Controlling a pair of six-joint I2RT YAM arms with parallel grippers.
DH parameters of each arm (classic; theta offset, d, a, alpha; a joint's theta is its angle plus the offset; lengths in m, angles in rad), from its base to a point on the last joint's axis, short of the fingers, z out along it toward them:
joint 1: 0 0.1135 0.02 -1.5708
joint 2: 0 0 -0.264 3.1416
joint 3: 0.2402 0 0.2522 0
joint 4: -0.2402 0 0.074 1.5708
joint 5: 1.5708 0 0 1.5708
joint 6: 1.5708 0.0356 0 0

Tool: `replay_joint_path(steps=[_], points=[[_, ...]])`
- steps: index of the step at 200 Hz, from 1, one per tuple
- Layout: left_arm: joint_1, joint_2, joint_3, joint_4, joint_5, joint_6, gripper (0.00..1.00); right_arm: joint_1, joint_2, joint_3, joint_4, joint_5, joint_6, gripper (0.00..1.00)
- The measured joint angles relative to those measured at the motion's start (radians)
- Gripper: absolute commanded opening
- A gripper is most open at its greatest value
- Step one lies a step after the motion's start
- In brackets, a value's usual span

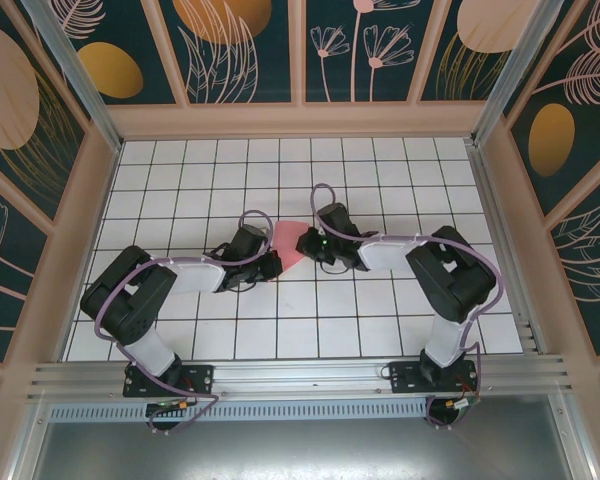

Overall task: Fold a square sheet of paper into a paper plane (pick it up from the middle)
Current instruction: Third fold the triangle at the center of the table.

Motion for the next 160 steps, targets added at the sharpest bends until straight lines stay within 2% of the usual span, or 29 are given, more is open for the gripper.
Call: replay_joint_path(steps=[32,77,113,160], points=[[0.0,0.0,0.002,-0.003,0.0,0.003,0.04,0.006,0.077,0.012,0.02,-0.031,0.022,0.09],[0.0,-0.005,0.008,-0.016,0.016,0.015,0.08,0.003,0.092,0.031,0.018,-0.035,0.025,0.09],[0.0,-0.037,0.032,-0.027,0.082,0.018,0.16,0.003,0.092,0.031,0.017,-0.035,0.025,0.09],[0.0,-0.042,0.035,-0.013,0.135,0.001,0.16,0.003,0.093,0.031,0.017,-0.034,0.029,0.09]])
